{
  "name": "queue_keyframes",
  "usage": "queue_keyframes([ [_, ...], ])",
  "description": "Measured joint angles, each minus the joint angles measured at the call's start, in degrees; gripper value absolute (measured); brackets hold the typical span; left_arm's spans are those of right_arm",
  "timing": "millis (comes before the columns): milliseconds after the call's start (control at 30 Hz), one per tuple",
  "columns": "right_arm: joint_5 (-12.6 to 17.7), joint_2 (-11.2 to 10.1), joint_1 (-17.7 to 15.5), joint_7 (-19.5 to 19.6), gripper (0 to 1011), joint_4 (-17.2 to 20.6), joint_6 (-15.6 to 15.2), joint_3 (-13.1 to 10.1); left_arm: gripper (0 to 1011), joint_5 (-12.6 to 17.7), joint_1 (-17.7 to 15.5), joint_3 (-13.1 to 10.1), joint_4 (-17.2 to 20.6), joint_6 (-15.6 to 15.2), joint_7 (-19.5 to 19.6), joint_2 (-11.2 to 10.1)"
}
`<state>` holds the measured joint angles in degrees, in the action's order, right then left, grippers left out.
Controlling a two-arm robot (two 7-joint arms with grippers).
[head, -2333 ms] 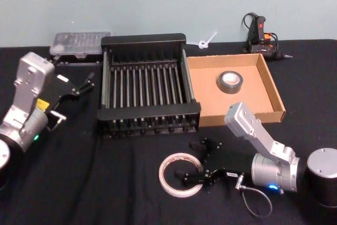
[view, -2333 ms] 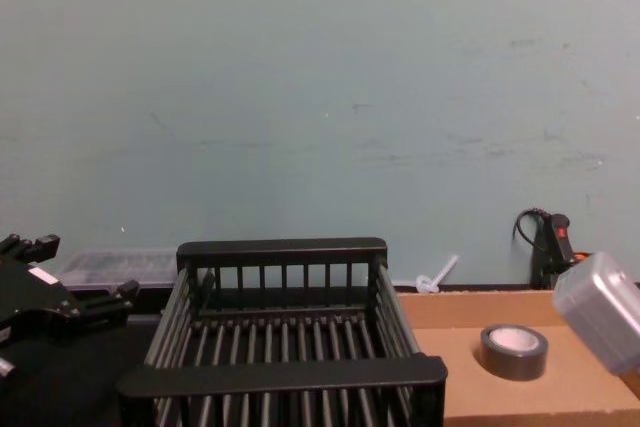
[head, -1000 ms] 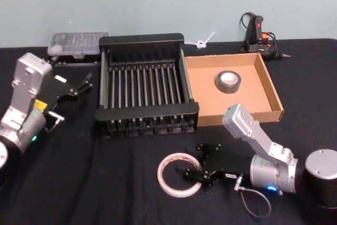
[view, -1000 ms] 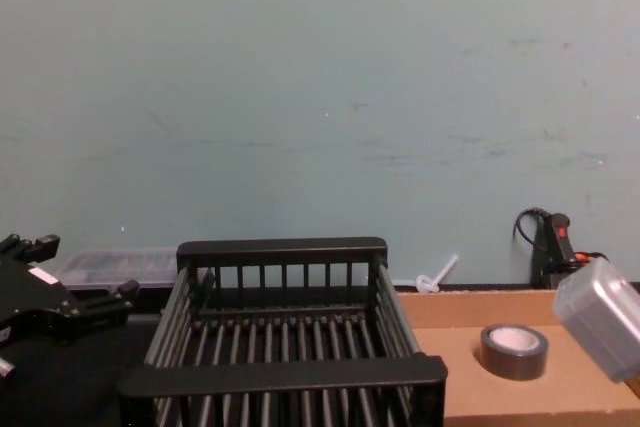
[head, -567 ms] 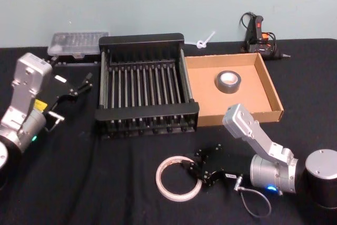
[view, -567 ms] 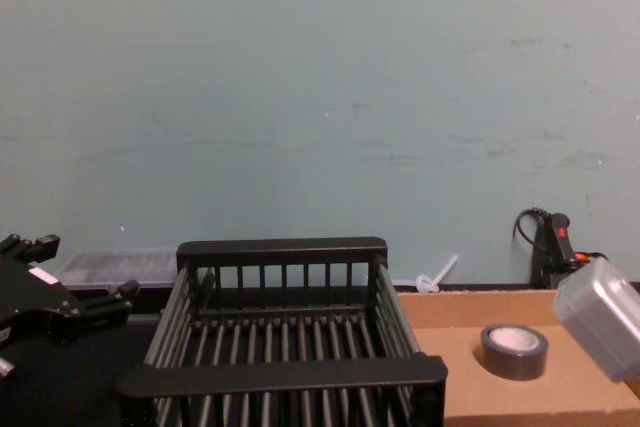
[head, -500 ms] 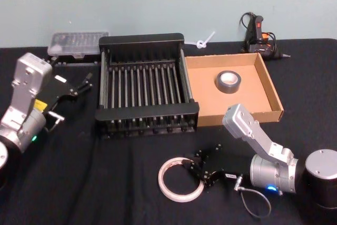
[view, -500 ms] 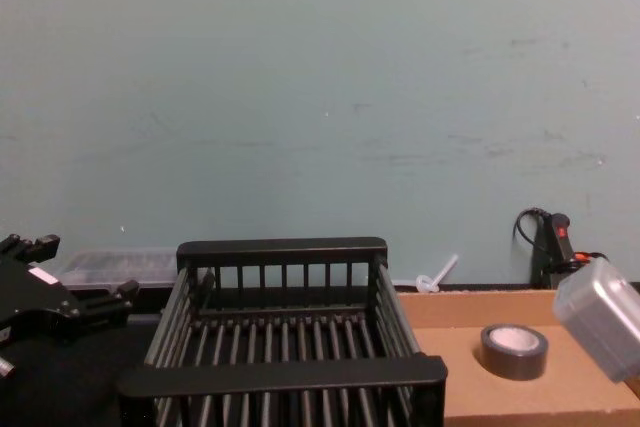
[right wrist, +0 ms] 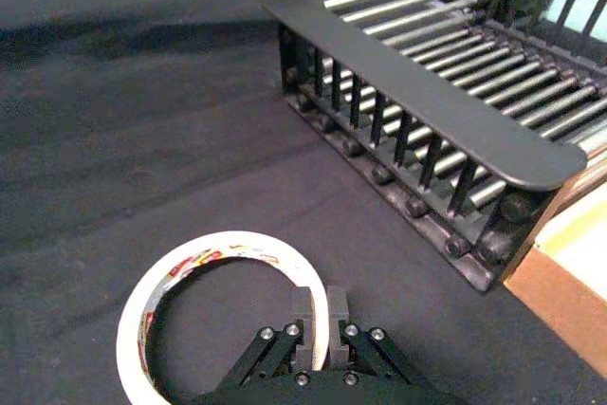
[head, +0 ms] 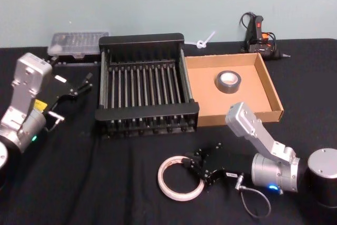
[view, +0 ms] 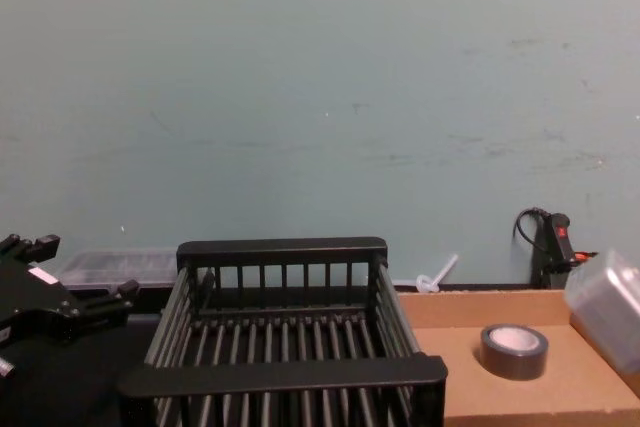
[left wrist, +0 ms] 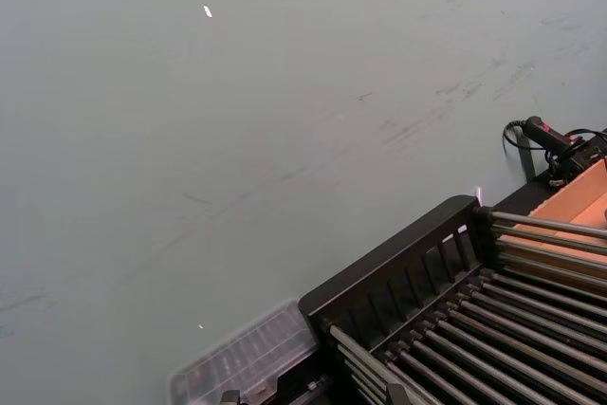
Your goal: Pick up the white tape and place it into the black box , Pick up the silver tape and place it into the brown box.
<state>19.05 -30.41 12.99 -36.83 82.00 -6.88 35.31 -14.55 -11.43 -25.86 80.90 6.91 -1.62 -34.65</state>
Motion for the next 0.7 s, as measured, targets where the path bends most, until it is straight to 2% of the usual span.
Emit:
queue_keyframes([
  [400, 1.90, -2.13, 0.18, -1.49, 99, 3.78, 1.90, -1.35, 1001, 0.00, 0.00, 0.00, 0.00, 0.00, 0.00, 0.00],
  [700, 3.07, -3.58, 1.52, -1.99, 99, 6.42, 2.73, -2.43, 1002, 0.00, 0.00, 0.00, 0.00, 0.00, 0.00, 0.00],
])
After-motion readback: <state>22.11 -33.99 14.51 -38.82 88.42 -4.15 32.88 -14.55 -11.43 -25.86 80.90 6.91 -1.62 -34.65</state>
